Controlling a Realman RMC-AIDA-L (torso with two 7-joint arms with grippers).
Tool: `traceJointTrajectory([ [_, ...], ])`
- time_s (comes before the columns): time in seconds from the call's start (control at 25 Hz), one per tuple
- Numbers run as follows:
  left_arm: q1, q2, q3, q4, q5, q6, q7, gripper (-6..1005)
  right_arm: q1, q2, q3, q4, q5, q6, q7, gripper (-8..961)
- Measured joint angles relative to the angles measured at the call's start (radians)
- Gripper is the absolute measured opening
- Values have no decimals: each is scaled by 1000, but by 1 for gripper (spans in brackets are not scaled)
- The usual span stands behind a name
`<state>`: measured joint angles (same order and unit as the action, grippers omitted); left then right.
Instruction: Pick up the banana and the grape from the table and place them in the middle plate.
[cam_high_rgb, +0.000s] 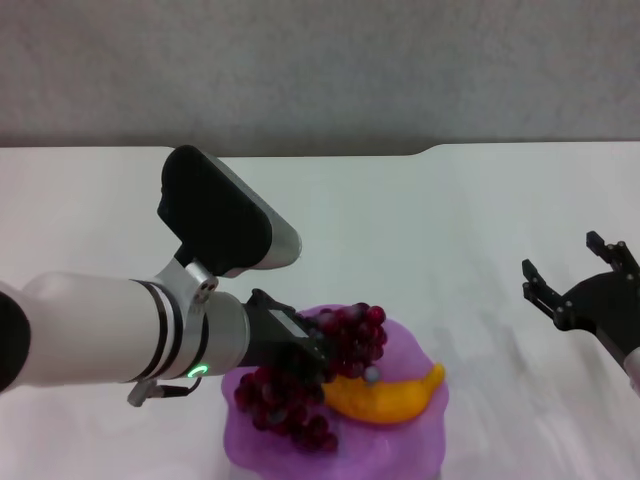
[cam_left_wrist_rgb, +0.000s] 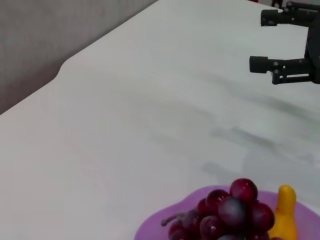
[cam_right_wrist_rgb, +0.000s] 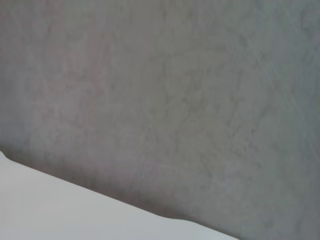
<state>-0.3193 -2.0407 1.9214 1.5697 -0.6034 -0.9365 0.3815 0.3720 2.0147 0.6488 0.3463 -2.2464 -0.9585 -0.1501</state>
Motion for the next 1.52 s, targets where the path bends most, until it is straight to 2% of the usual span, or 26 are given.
traceJointTrajectory([
  [0.08,10,0,4,3,-3,23,2,260,0,0,0,0,0,0,0,894],
  [0.32,34,2,19,9,-1,67,7,369,1,1,3,-1,1,1,0,894],
  [0.52,77,6,15,73,28,83,9,459,1,0,3,-1,1,1,0,894],
  [0.64,146,5,2,97,69,188,8,613,4,0,-1,-1,1,1,0,894],
  [0.76,227,3,-9,72,67,396,6,750,5,0,-3,-1,1,1,0,894],
  [0.88,281,4,6,-11,43,650,12,857,5,0,-3,-1,1,1,0,894],
  [0.92,300,3,20,-91,35,808,12,892,5,0,-3,0,1,1,0,894],
  [1.0,301,4,23,-120,29,852,12,892,4,1,-3,2,1,0,0,894],
  [1.16,294,6,61,-262,-8,1083,3,892,3,1,-1,3,1,-6,0,894],
  [1.32,251,2,112,-468,-23,1371,-62,892,7,1,4,6,1,-9,5,894],
  [1.52,136,-2,171,-825,-24,1735,-271,892,10,4,7,18,1,-17,9,894],
])
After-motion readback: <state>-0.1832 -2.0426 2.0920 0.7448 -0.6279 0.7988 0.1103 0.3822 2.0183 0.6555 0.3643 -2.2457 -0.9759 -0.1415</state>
